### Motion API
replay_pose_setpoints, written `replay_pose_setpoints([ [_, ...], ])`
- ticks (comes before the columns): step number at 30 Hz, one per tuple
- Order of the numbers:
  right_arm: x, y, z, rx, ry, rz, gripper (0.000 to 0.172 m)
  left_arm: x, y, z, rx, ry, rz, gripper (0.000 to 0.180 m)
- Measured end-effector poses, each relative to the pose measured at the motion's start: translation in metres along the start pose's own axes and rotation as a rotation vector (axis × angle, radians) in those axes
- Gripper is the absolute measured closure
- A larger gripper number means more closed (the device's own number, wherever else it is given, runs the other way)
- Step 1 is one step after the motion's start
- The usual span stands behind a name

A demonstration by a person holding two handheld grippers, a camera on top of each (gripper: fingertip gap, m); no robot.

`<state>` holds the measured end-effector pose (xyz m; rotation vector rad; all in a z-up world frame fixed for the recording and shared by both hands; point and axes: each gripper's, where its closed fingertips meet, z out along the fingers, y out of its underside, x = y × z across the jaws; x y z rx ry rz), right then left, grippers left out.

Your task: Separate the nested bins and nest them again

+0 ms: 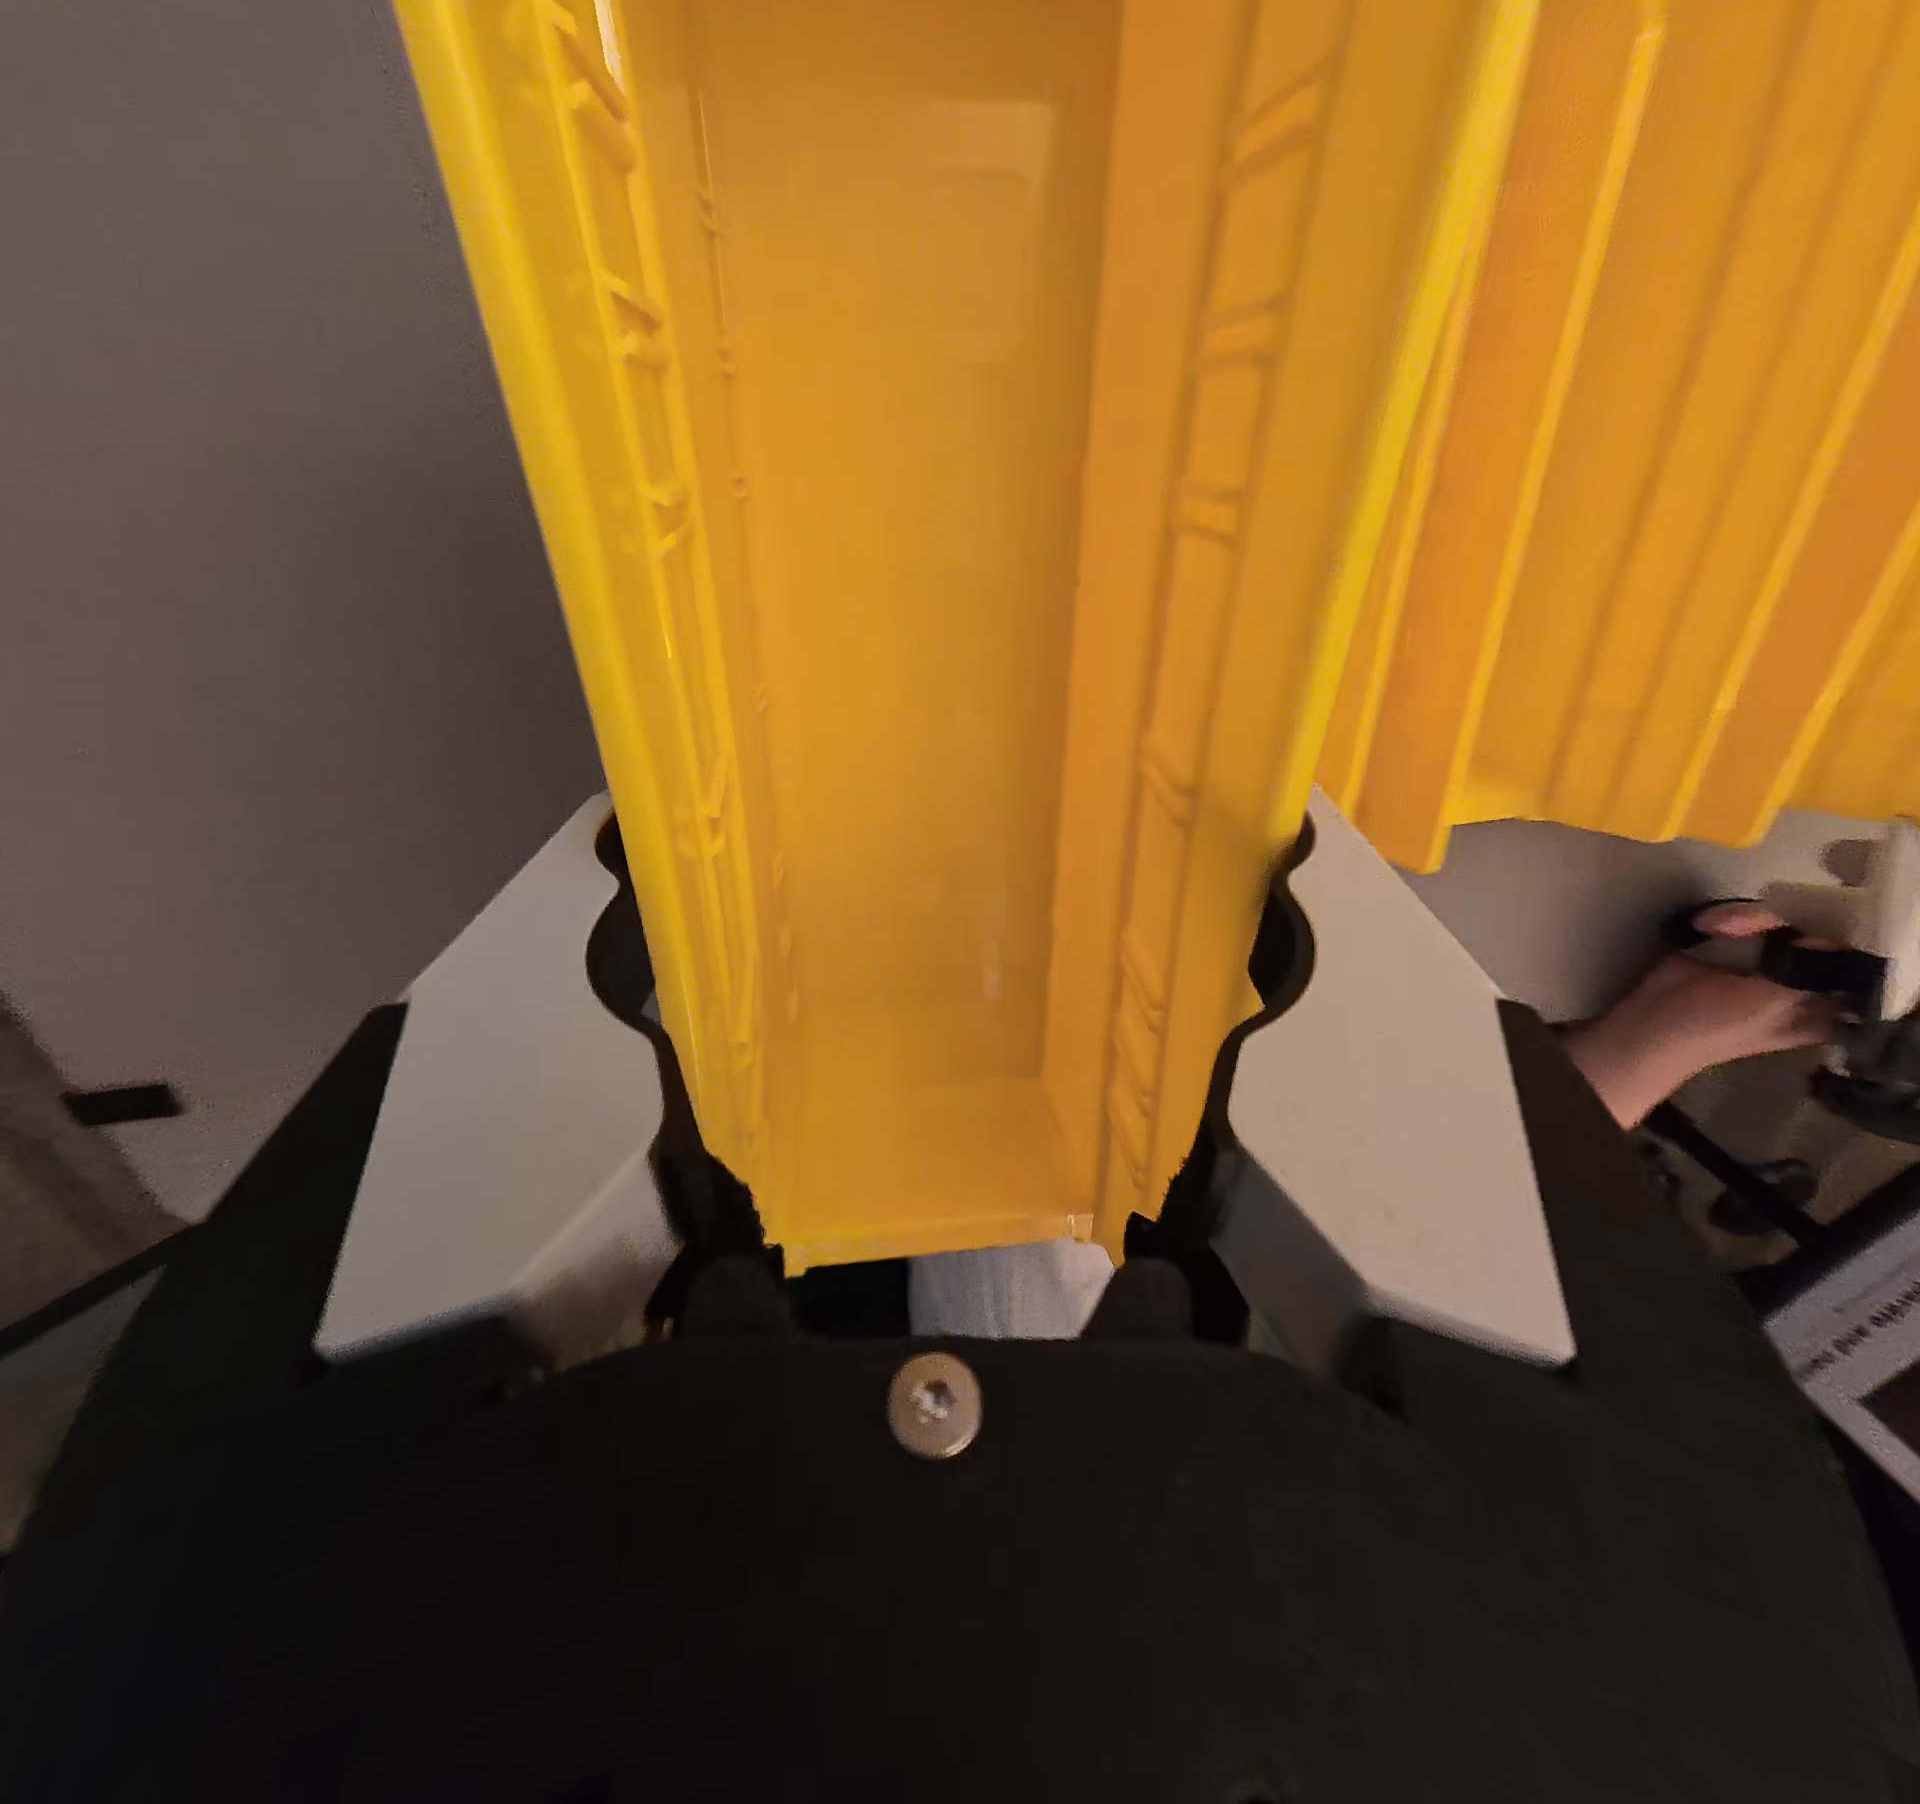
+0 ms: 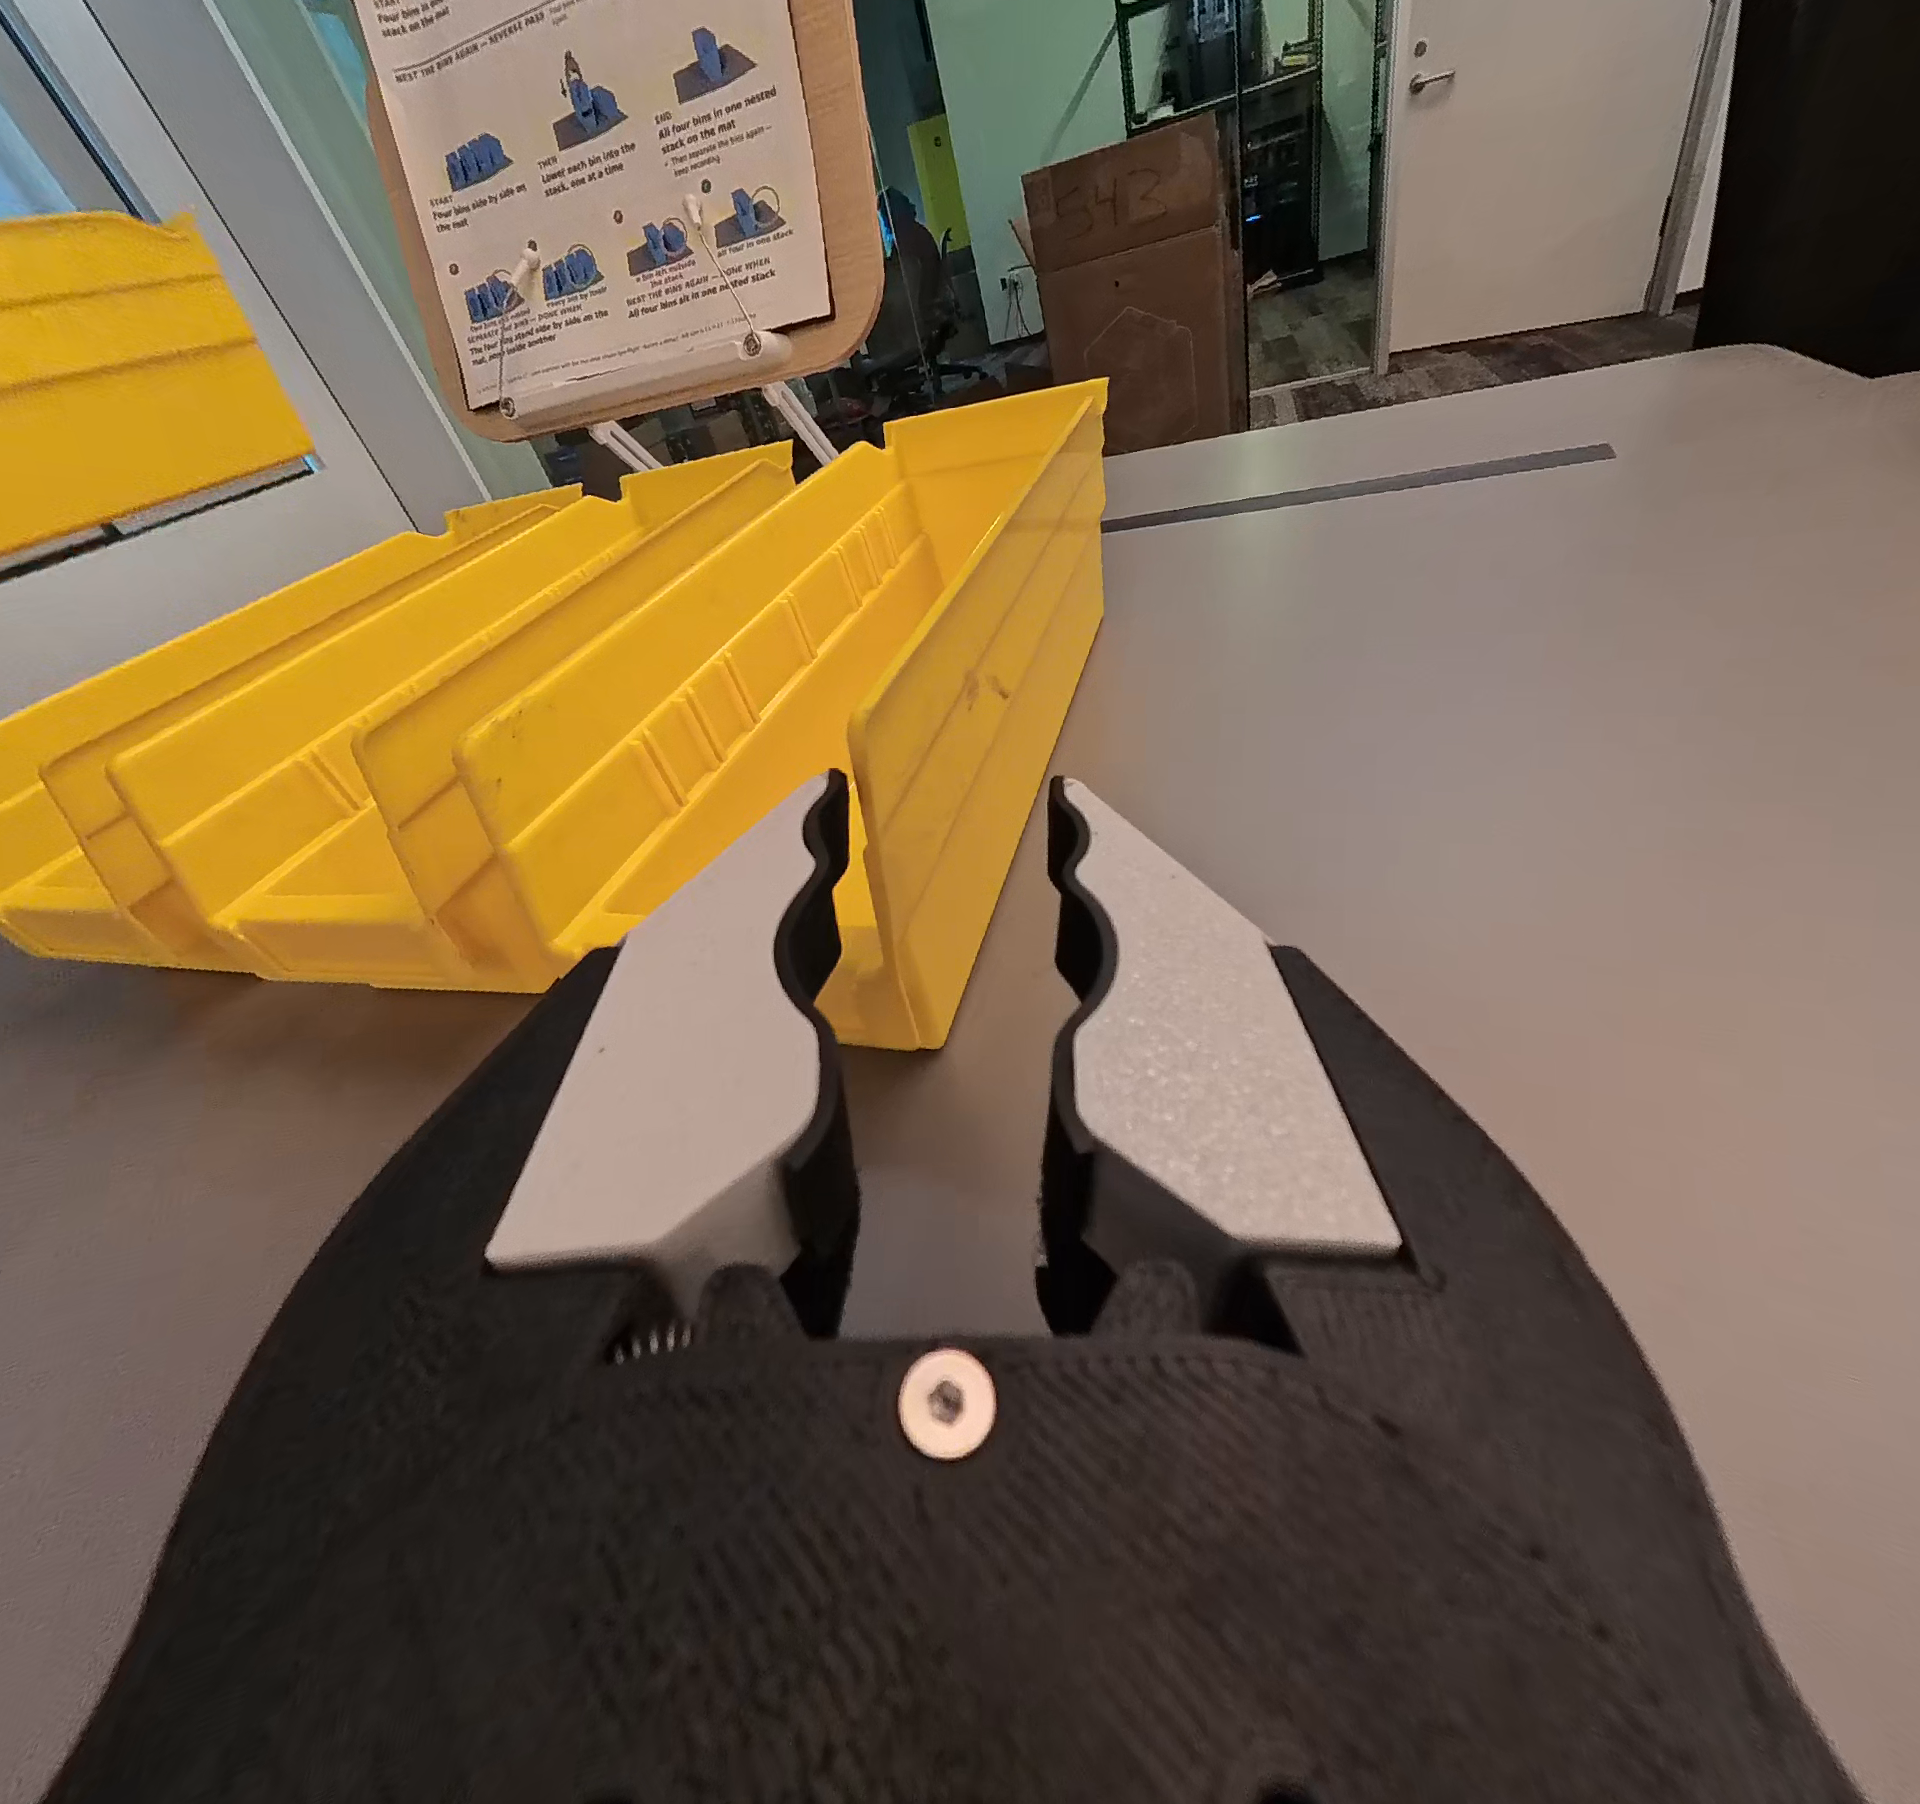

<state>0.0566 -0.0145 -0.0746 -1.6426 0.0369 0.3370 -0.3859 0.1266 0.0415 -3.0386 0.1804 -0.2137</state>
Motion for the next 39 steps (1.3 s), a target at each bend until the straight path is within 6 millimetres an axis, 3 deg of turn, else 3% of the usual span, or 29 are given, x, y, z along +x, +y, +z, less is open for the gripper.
replay_pose_setpoints([
  [7, 0.001, 0.0, 0.0, 0.0, -0.009, 0.022, 0.135, 0.066, -0.008, 0.011, 0.055, 0.102, -0.03, 0.061],
  [12, 0.001, -0.001, -0.001, 0.006, -0.018, 0.035, 0.135, 0.092, -0.012, 0.031, 0.055, 0.102, -0.033, 0.062],
  [20, 0.001, -0.002, -0.002, 0.014, -0.027, 0.047, 0.135, 0.099, -0.017, 0.054, 0.056, 0.057, -0.025, 0.06],
  [26, 0.002, -0.002, -0.002, 0.018, -0.031, 0.054, 0.135, 0.09, -0.024, 0.069, 0.081, -0.01, -0.016, 0.061],
  [32, 0.002, -0.003, -0.002, 0.019, -0.032, 0.057, 0.135, 0.097, -0.029, 0.082, 0.089, 0.02, -0.023, 0.061],
  [39, 0.002, -0.003, -0.003, 0.022, -0.035, 0.061, 0.135, 0.091, -0.034, 0.096, 0.13, -0.006, -0.019, 0.06],
])
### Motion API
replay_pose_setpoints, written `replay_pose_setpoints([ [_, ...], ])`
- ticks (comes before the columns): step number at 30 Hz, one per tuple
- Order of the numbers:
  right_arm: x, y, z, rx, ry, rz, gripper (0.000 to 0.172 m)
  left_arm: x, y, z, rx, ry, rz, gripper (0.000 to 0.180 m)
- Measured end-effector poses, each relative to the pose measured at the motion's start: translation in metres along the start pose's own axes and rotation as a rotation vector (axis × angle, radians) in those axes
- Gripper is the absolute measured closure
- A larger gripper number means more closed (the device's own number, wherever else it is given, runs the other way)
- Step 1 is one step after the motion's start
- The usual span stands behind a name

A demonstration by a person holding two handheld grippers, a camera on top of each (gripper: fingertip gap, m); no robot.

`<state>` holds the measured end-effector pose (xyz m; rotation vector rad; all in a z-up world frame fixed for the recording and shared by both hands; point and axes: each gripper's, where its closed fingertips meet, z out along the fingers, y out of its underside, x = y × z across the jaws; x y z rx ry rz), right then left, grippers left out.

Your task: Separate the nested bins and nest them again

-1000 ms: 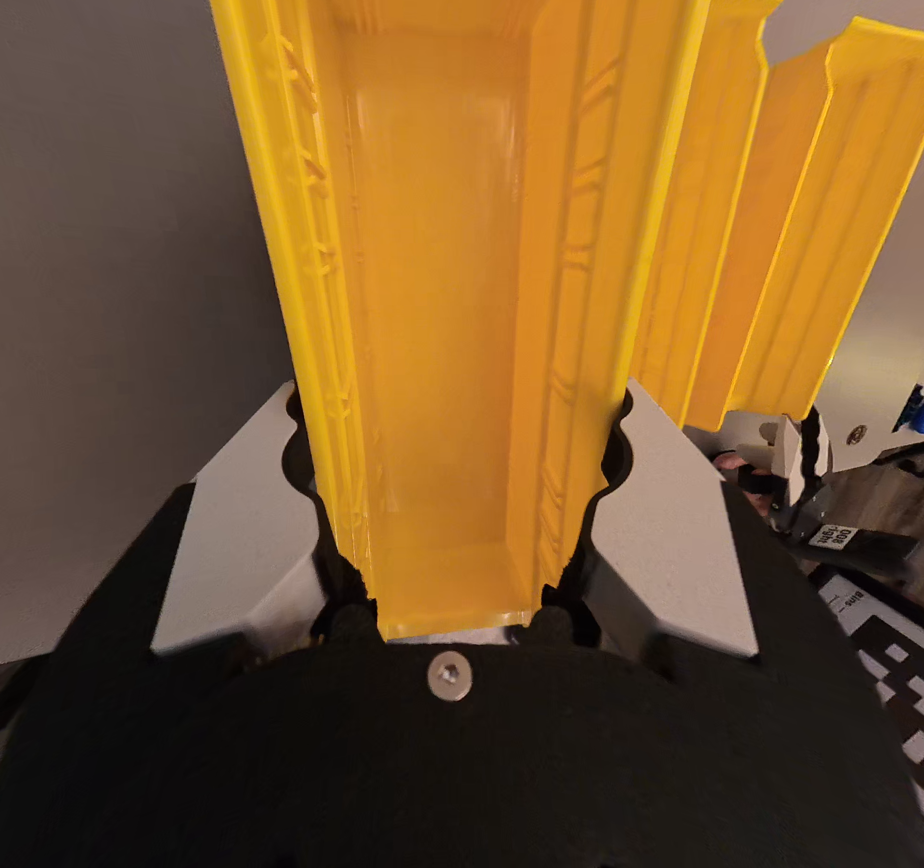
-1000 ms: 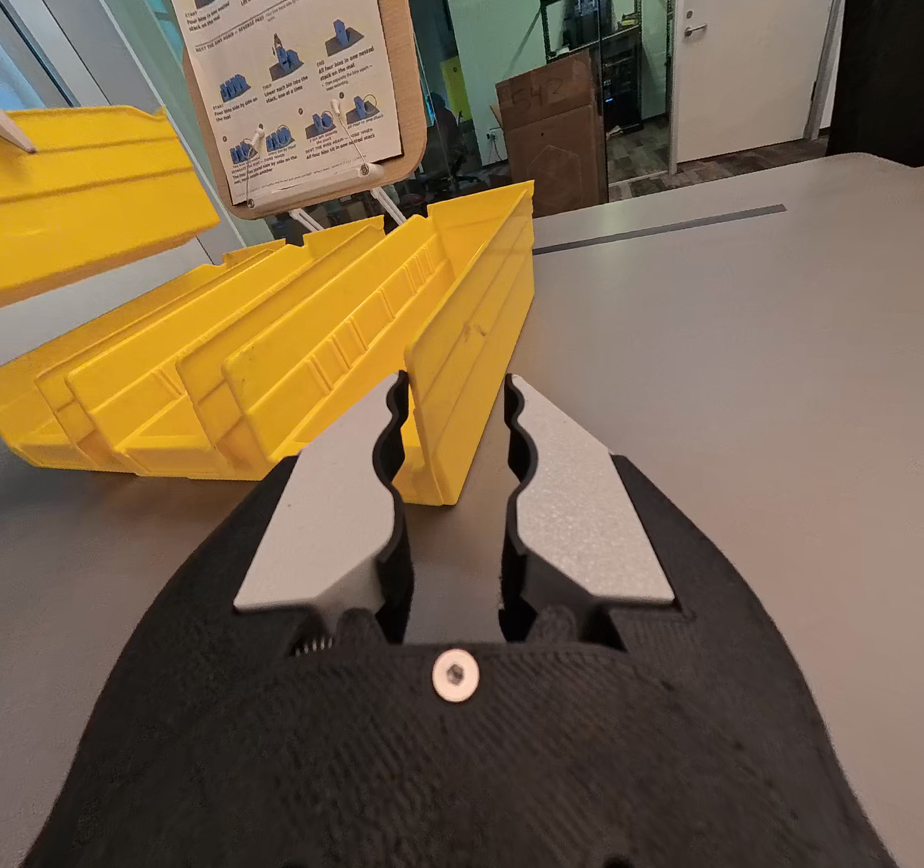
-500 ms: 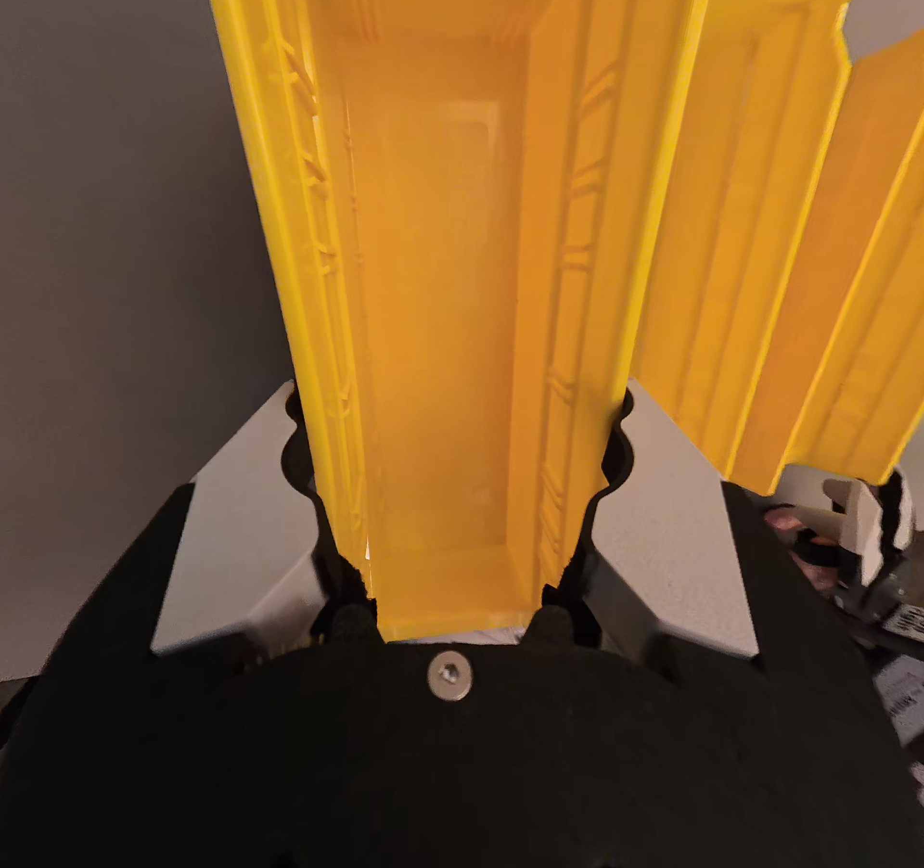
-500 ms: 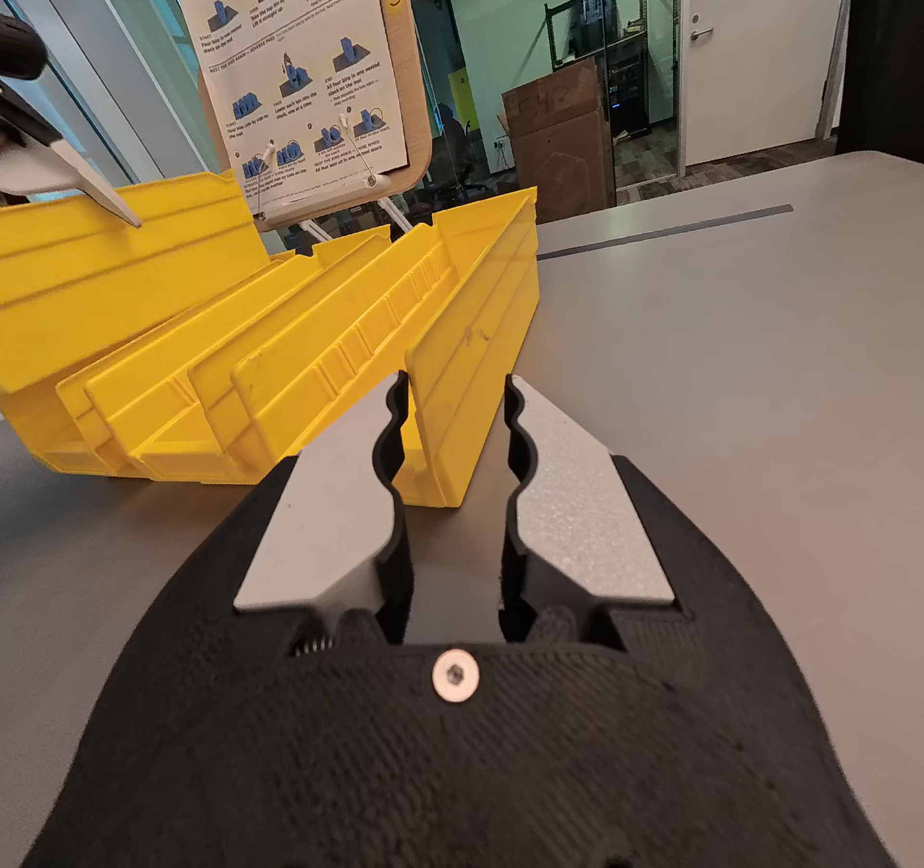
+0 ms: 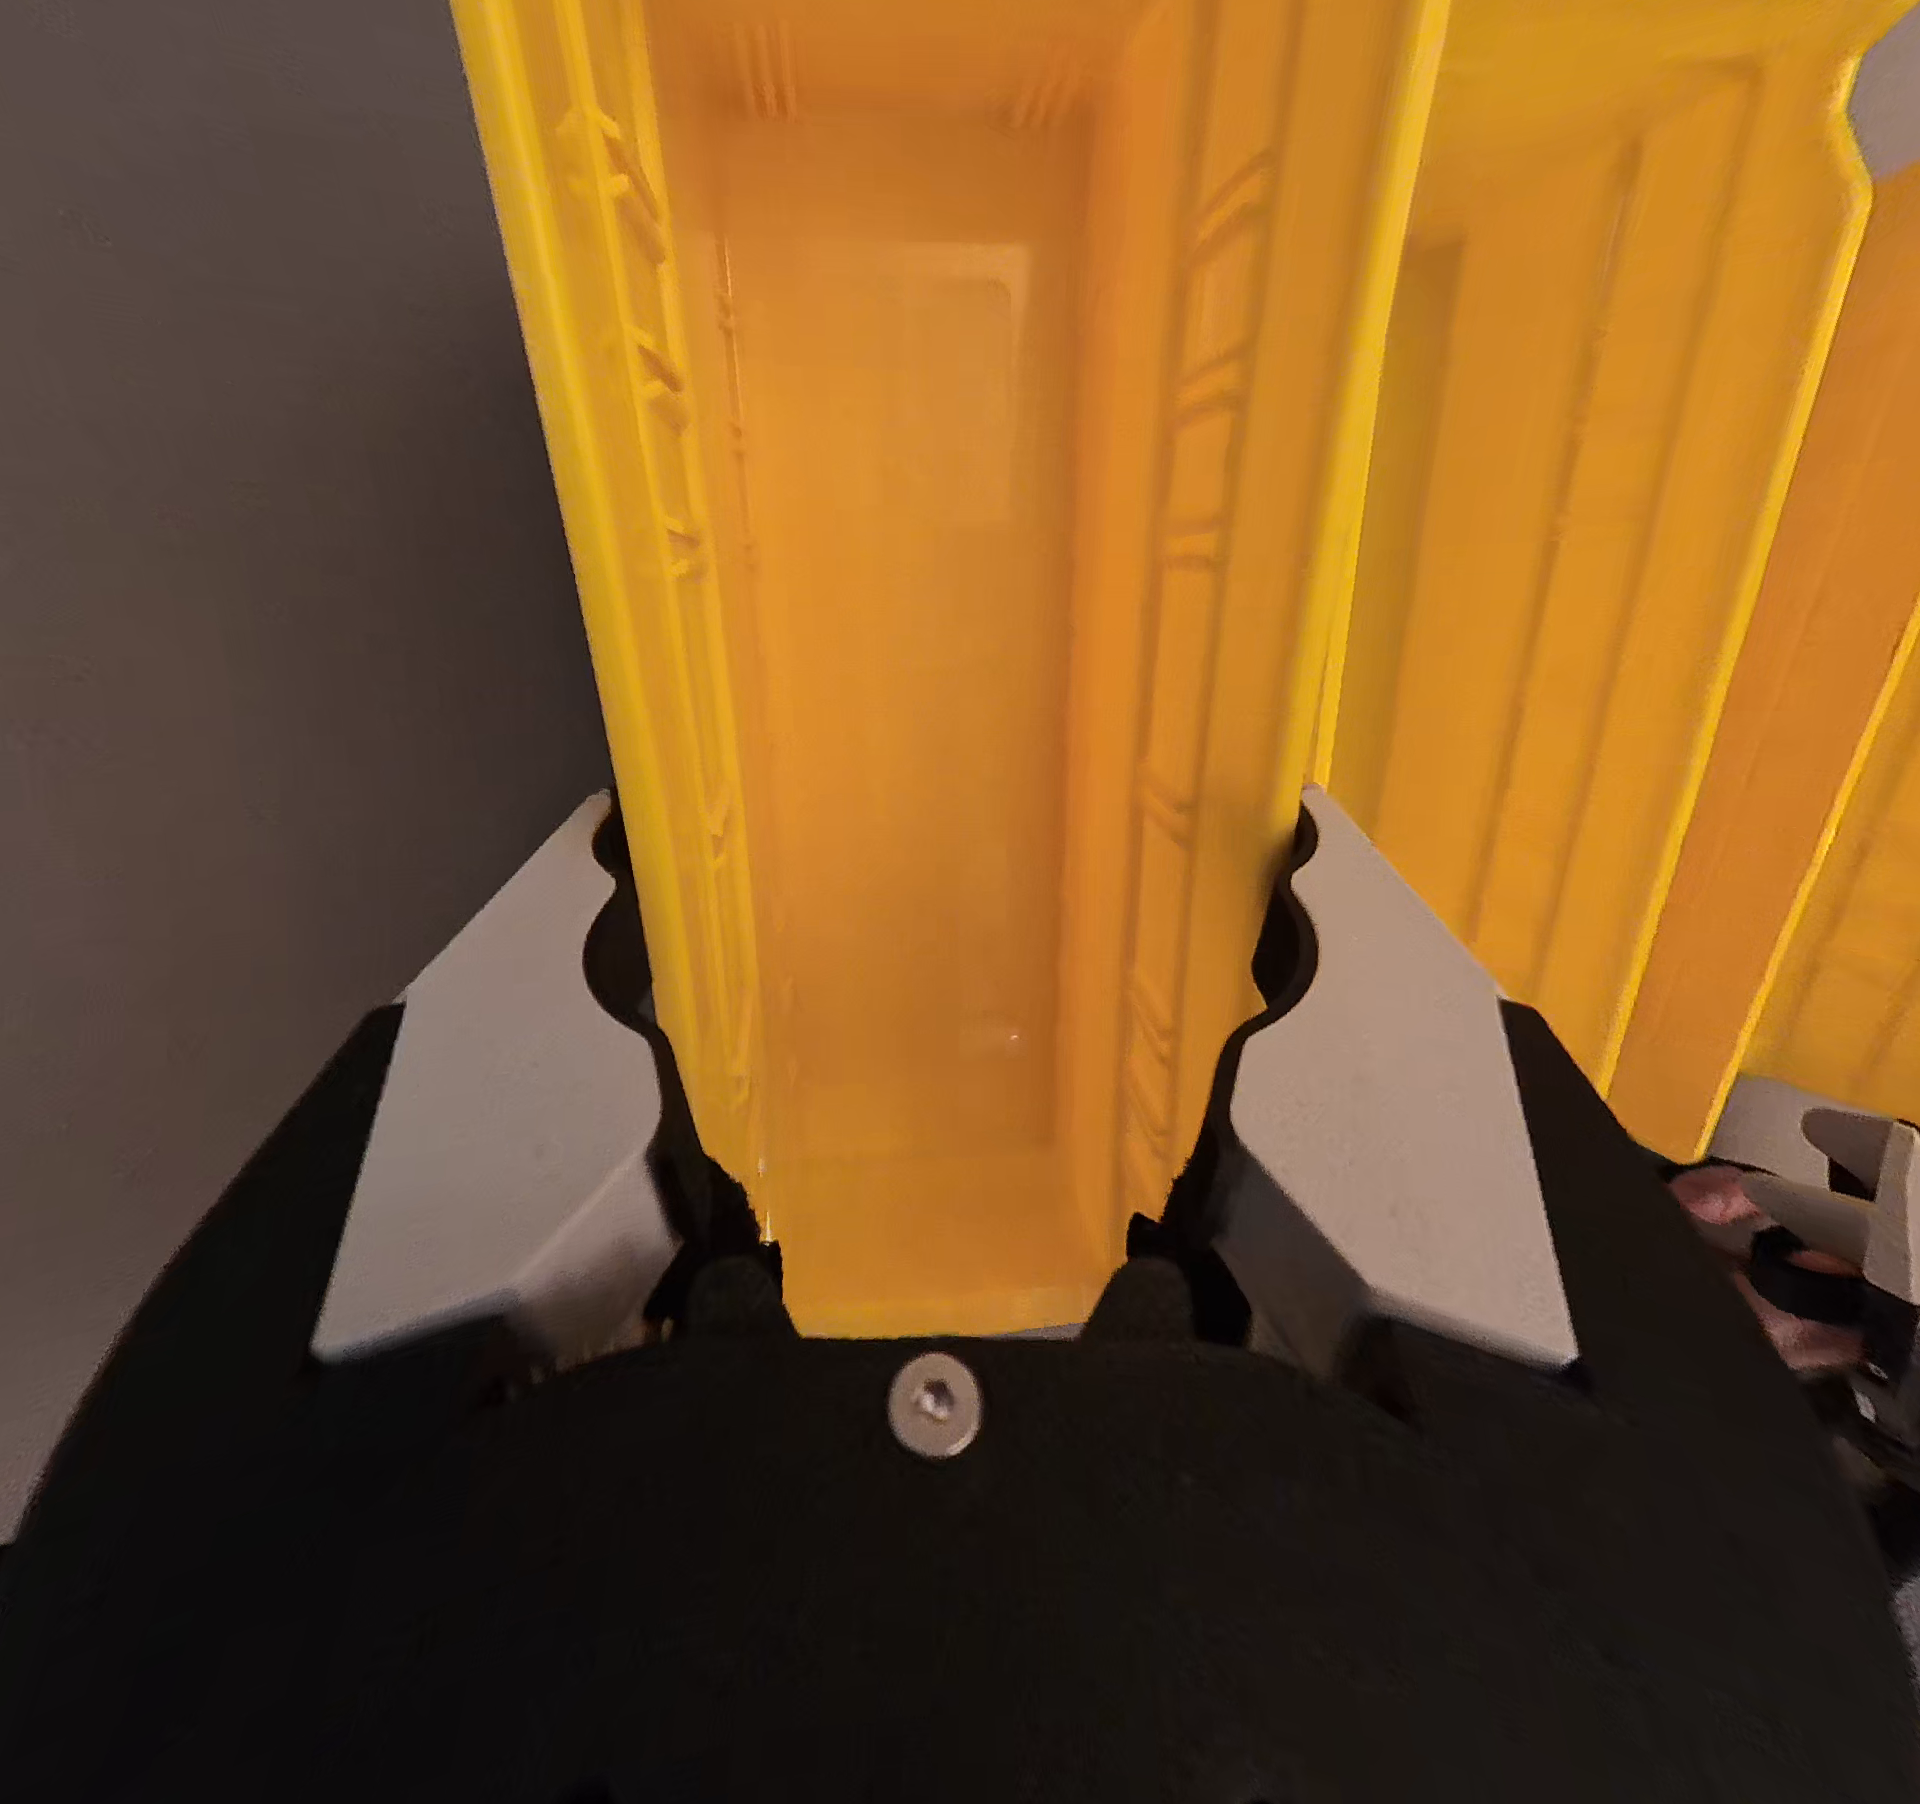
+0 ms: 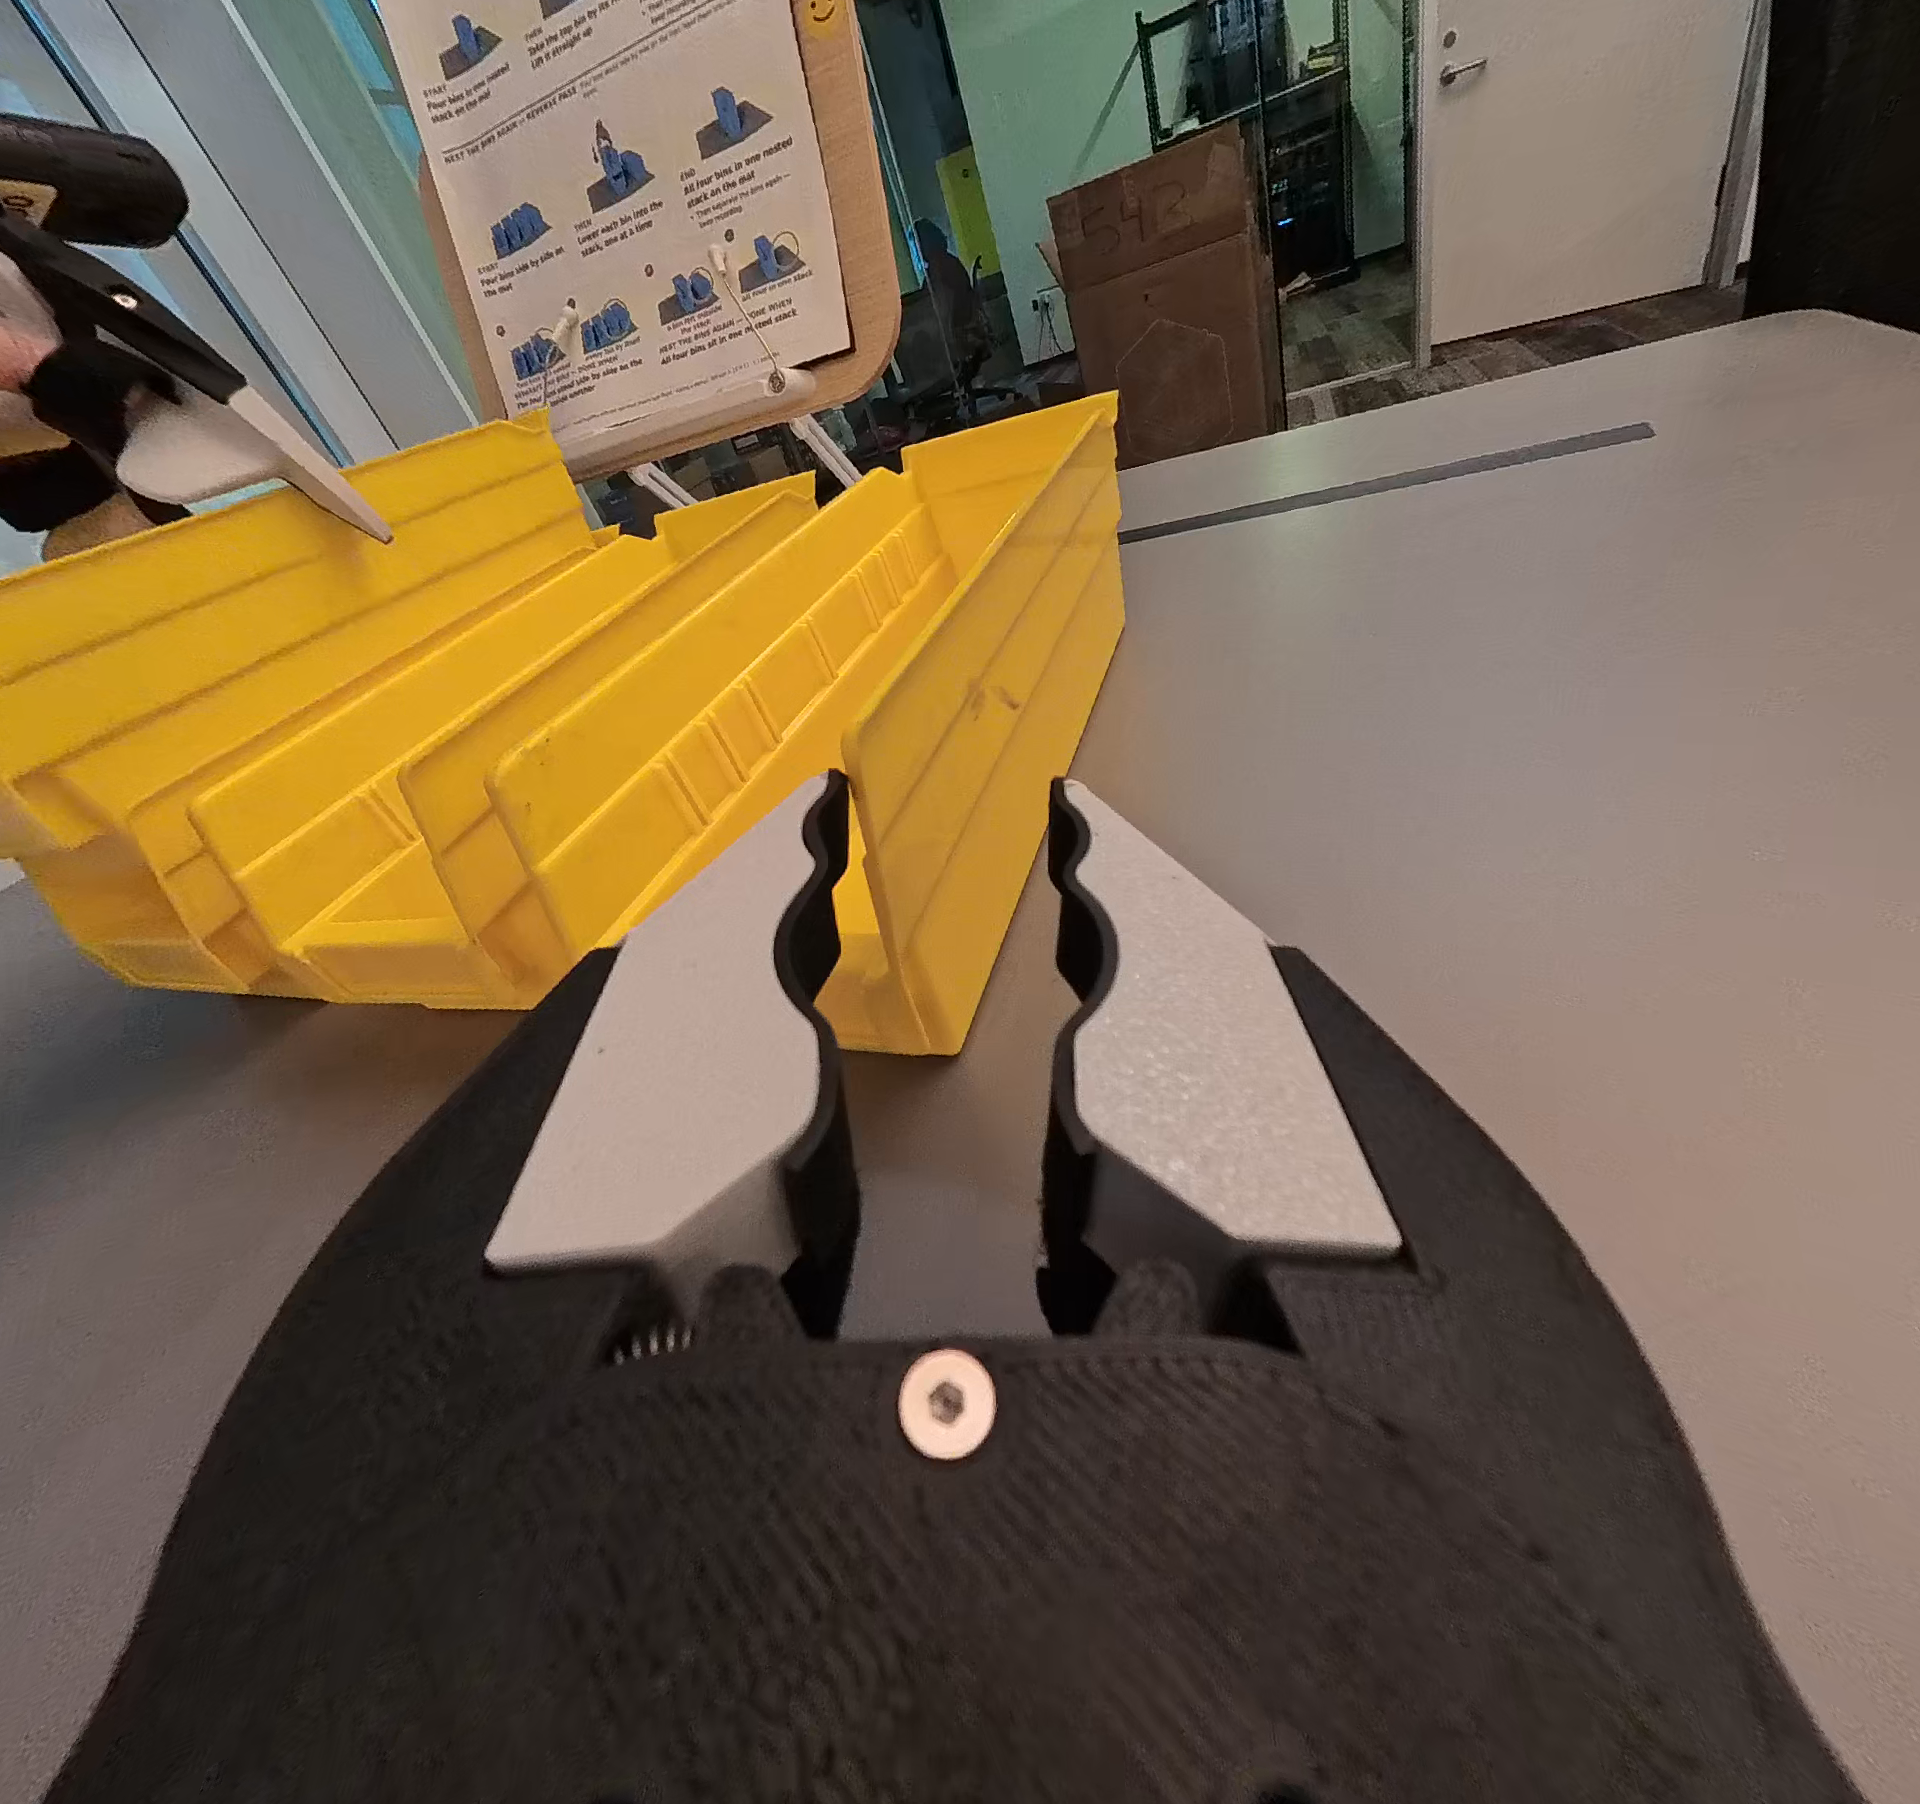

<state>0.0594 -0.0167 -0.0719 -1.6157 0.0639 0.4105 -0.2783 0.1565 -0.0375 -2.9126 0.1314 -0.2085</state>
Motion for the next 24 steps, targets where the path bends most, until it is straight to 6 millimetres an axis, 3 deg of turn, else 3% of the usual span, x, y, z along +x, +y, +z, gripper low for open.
replay_pose_setpoints([
  [13, 0.0, 0.0, 0.0, 0.002, 0.0, 0.002, 0.135, -0.003, 0.001, 0.027, 0.048, 0.002, 0.014, 0.058],
  [24, 0.0, -0.001, -0.001, 0.006, -0.004, 0.006, 0.135, 0.0, -0.006, 0.028, 0.118, 0.005, 0.013, 0.06],
])
